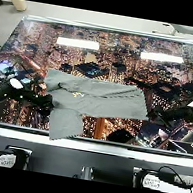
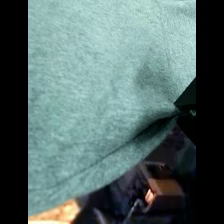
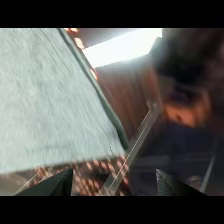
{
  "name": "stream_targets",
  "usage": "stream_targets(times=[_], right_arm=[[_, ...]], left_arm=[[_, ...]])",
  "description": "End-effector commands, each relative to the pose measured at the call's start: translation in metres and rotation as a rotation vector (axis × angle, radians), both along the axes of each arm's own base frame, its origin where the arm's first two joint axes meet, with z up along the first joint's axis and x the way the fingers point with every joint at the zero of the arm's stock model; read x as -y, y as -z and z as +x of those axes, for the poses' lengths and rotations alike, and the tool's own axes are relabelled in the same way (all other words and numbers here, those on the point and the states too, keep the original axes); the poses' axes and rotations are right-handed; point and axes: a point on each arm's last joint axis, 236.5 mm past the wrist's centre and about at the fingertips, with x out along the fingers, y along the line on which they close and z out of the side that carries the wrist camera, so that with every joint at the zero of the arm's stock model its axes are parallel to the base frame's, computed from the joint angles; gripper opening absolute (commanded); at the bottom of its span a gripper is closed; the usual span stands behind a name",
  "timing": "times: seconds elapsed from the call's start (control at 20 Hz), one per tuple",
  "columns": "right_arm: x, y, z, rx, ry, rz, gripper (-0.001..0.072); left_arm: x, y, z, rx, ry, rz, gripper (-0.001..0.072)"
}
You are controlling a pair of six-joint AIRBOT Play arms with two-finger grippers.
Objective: Fold the shirts.
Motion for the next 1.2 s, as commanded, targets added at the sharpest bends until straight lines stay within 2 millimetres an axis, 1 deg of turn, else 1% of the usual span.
stream_targets(times=[0.0, 0.05, 0.1, 0.15, 0.2, 0.25, 0.3, 0.35, 0.4, 0.45, 0.5, 0.55, 0.6, 0.65, 0.7, 0.75, 0.8, 0.85, 0.9, 0.95, 1.05, 1.15], right_arm=[[-0.015, 0.018, 0.011, 0.01, -0.005, 0.015, 0.0547], [-0.022, 0.021, 0.014, 0.015, -0.006, 0.037, 0.0506], [-0.025, 0.023, 0.021, 0.038, -0.009, 0.039, 0.0437], [-0.022, 0.025, 0.027, 0.06, 0.003, 0.025, 0.0355], [-0.02, 0.025, 0.033, 0.082, 0.013, 0.01, 0.0259], [-0.02, 0.025, 0.036, 0.092, 0.023, 0.012, 0.0064], [-0.02, 0.022, 0.037, 0.096, 0.018, 0.014, 0.0018], [-0.023, 0.012, 0.038, 0.104, -0.01, 0.028, 0.0016], [-0.026, -0.009, 0.045, 0.151, -0.056, 0.04, 0.0015], [-0.027, -0.038, 0.055, 0.22, -0.074, 0.037, 0.0015], [-0.025, -0.084, 0.073, 0.34, -0.077, 0.014, 0.0015], [-0.022, -0.14, 0.089, 0.488, -0.082, -0.031, 0.0015], [-0.018, -0.21, 0.098, 0.665, -0.084, -0.096, 0.0015], [-0.016, -0.298, 0.095, 0.881, -0.08, -0.18, 0.0016], [-0.018, -0.389, 0.077, 1.117, -0.068, -0.279, 0.0016], [-0.021, -0.468, 0.045, 1.34, -0.064, -0.387, 0.0016], [-0.032, -0.531, -0.001, 1.534, -0.094, -0.507, 0.0016], [-0.037, -0.565, -0.039, 1.651, -0.091, -0.597, 0.0016], [-0.039, -0.584, -0.073, 1.707, -0.06, -0.658, 0.0016], [-0.037, -0.591, -0.095, 1.722, -0.027, -0.701, 0.0016], [-0.027, -0.6, -0.125, 1.733, 0.05, -0.771, 0.0017], [-0.023, -0.604, -0.139, 1.737, 0.089, -0.792, 0.0017]], left_arm=[[0.006, -0.003, 0.004, 0.023, -0.007, -0.008, 0.0029], [0.006, -0.004, 0.005, 0.026, -0.005, -0.008, 0.0029], [0.007, -0.005, 0.005, 0.033, 0.002, -0.008, 0.0028], [0.007, -0.007, 0.006, 0.041, 0.004, -0.008, 0.0028], [0.007, -0.01, 0.007, 0.05, 0.003, -0.007, 0.0028], [0.006, -0.016, 0.009, 0.071, 0.008, -0.005, 0.0028], [0.005, -0.025, 0.014, 0.105, 0.019, -0.002, 0.0027], [0.003, -0.042, 0.023, 0.157, 0.028, 0.003, 0.0026], [-0.001, -0.069, 0.036, 0.233, 0.039, 0.018, 0.0025], [-0.006, -0.105, 0.051, 0.335, 0.055, 0.048, 0.0025], [-0.013, -0.156, 0.066, 0.467, 0.064, 0.092, 0.0025], [-0.02, -0.228, 0.08, 0.645, 0.048, 0.135, 0.0025], [-0.026, -0.315, 0.083, 0.85, 0.017, 0.175, 0.0025], [-0.032, -0.403, 0.071, 1.057, -0.028, 0.21, 0.0026], [-0.039, -0.497, 0.044, 1.288, -0.088, 0.243, 0.0026], [-0.045, -0.573, 0.007, 1.491, -0.147, 0.271, 0.0026], [-0.045, -0.635, -0.04, 1.675, -0.187, 0.278, 0.0026], [-0.042, -0.67, -0.078, 1.787, -0.204, 0.267, 0.0025], [-0.036, -0.685, -0.105, 1.842, -0.202, 0.245, 0.0026], [-0.034, -0.687, -0.123, 1.857, -0.194, 0.247, 0.0025], [-0.035, -0.679, -0.136, 1.837, -0.183, 0.283, 0.0025], [-0.041, -0.679, -0.137, 1.83, -0.204, 0.301, 0.0025]])
